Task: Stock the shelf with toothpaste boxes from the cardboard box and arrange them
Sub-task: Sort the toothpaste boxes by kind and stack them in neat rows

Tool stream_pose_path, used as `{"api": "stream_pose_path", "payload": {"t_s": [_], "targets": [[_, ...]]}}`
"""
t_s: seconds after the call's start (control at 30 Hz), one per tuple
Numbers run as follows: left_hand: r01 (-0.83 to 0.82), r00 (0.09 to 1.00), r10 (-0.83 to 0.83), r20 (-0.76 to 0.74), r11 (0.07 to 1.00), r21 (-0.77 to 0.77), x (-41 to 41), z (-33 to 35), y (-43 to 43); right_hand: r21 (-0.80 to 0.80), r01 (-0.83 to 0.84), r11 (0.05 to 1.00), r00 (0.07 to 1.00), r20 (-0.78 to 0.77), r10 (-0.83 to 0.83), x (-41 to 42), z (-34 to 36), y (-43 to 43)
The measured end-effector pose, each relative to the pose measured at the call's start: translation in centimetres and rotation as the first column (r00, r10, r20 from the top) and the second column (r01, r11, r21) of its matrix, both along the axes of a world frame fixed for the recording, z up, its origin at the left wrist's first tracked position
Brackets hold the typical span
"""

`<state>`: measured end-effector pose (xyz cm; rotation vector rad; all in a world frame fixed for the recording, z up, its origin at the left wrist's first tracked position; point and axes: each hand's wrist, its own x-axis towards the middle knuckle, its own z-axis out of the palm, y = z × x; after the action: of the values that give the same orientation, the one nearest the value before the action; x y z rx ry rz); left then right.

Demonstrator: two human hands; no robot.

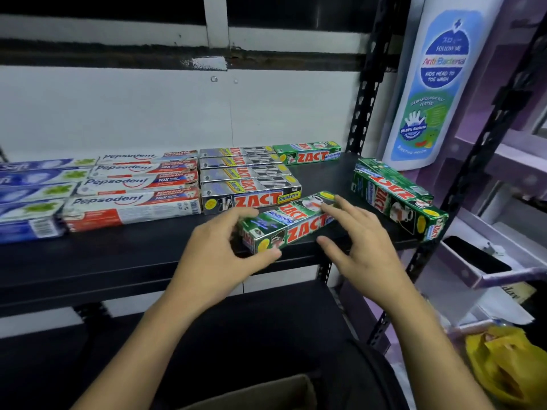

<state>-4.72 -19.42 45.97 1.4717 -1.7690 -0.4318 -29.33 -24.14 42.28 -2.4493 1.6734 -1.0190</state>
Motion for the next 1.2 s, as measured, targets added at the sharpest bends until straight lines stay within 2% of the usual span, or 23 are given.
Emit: {"api": "stream_pose_path", "payload": {"t_s": [0.13, 0.2, 0.3, 0.37, 0.5, 0.63, 0.73, 0.83, 0.9, 1.0, 1.1, 1.2], "targets": [[0.025, 0.999, -0.026, -0.026, 1.0, -0.001, 0.5, 0.0, -0.2, -0.043, 0.005, 0.999, 1.0, 0.03, -0.004, 0.1, 0.7, 0.1], [0.07, 0.996, -0.069, -0.056, 0.997, 0.013, 0.8, 0.2, -0.4, -0.08, -0.053, 0.995, 0.998, 0.013, 0.054, 0.4, 1.3, 0.3], [0.112, 0.992, -0.112, -0.05, 0.994, -0.016, 0.9, 0.8, -0.4, -0.061, -0.198, 0.978, 0.975, -0.117, 0.19, 0.5, 2.6, 0.0], [0.125, 0.991, -0.127, -0.044, 0.991, -0.05, 1.0, 1.3, -0.5, 0.011, -0.24, 0.971, 0.955, -0.179, 0.238, 0.3, 3.7, -0.6], [0.166, 0.985, -0.168, -0.022, 0.983, -0.082, 1.1, 2.2, -0.9, 0.059, -0.295, 0.954, 0.944, -0.135, 0.3, -0.2, 5.9, -1.6], [0.157, 0.988, -0.154, 0.029, 0.977, -0.146, 0.5, 2.7, -2.2, -0.019, -0.3, 0.954, 0.943, -0.158, 0.294, -0.5, 7.9, -2.8], [0.098, 0.994, -0.085, 0.066, 0.968, -0.232, -0.5, 3.1, -4.3, -0.061, -0.266, 0.962, 0.947, -0.204, 0.249, -1.4, 10.5, -4.3], [0.037, 0.979, 0.024, 0.204, 0.956, -0.292, -1.5, 3.0, -7.0, -0.089, -0.163, 0.983, 0.939, -0.32, 0.127, -2.4, 13.1, -6.6], [0.014, 0.938, 0.086, 0.337, 0.958, -0.285, -2.0, 2.6, -8.4, -0.072, -0.051, 0.996, 0.931, -0.363, 0.021, -3.0, 14.2, -9.0], [0.002, 0.817, 0.141, 0.559, 0.969, -0.247, -2.2, 1.6, -9.9, -0.007, 0.082, 0.997, 0.922, -0.379, -0.079, -3.5, 14.5, -13.0], [-0.051, 0.799, 0.149, 0.582, 0.982, -0.182, -1.8, 0.5, -10.5, 0.018, 0.105, 0.994, 0.911, -0.402, -0.089, -3.4, 13.8, -16.2], [-0.078, 0.801, 0.173, 0.573, 0.979, -0.187, -1.7, 0.0, -10.9, 0.041, 0.136, 0.99, 0.894, -0.436, -0.104, -2.7, 12.8, -18.7]]}}
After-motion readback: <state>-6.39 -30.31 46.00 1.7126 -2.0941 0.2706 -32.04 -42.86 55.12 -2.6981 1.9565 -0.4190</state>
